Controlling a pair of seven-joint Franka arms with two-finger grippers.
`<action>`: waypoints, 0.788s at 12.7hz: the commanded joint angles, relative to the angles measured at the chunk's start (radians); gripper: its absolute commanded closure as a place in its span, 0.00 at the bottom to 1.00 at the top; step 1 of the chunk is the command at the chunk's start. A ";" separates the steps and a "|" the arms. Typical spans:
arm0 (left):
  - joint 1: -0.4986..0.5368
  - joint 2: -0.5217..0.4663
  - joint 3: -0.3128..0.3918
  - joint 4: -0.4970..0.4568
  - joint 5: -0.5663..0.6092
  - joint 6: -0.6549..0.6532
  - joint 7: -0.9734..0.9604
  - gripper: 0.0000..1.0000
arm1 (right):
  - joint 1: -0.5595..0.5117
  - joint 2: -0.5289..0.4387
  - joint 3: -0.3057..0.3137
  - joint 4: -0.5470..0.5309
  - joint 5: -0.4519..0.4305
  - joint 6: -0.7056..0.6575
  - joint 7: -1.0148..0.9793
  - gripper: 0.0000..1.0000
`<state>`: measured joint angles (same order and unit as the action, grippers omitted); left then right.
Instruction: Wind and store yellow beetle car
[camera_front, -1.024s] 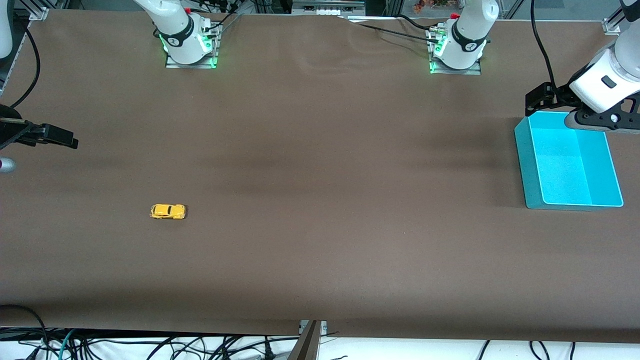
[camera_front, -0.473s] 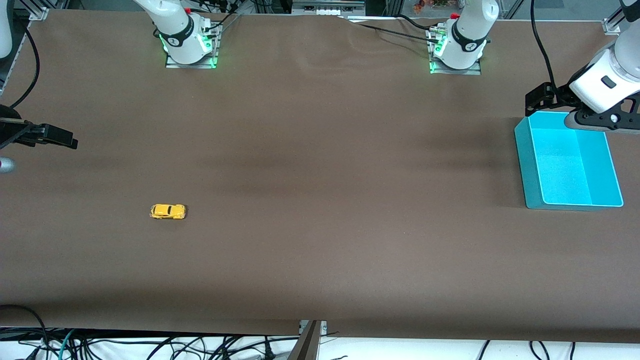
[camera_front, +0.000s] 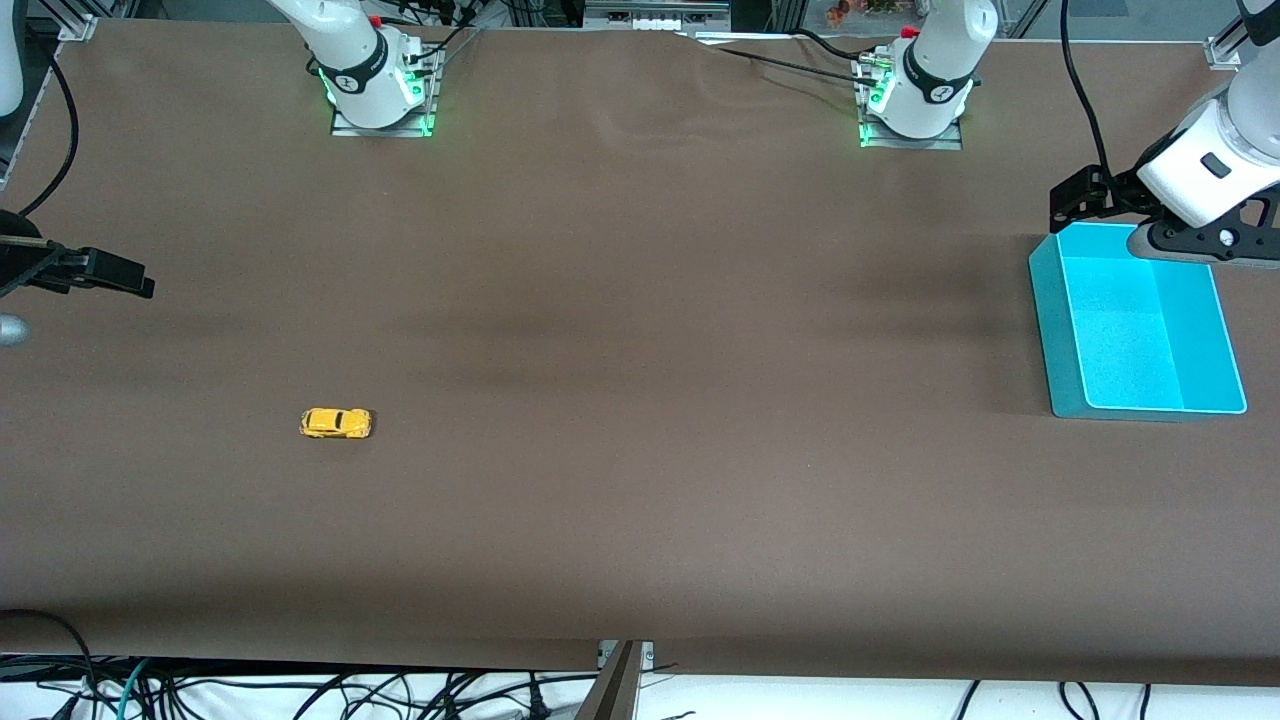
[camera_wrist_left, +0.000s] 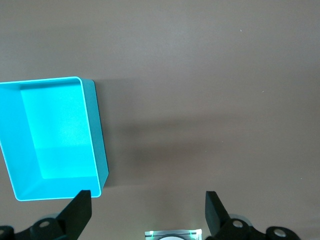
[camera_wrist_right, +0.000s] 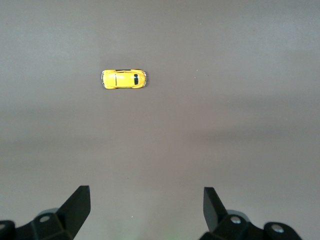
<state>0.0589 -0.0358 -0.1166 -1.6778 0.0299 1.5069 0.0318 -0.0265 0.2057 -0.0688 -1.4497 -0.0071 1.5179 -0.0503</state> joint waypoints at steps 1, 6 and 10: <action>-0.005 -0.012 -0.001 -0.013 0.027 0.000 -0.009 0.00 | -0.007 0.004 0.006 0.018 -0.013 -0.005 -0.010 0.00; -0.005 -0.015 -0.002 -0.017 0.027 -0.001 -0.009 0.00 | 0.011 0.011 0.014 0.014 -0.045 -0.008 -0.002 0.00; -0.005 -0.018 -0.001 -0.017 0.027 0.000 -0.009 0.00 | 0.028 0.044 0.010 0.012 -0.056 -0.019 -0.058 0.00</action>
<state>0.0589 -0.0358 -0.1168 -1.6800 0.0300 1.5069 0.0314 0.0060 0.2284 -0.0594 -1.4506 -0.0474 1.5125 -0.0594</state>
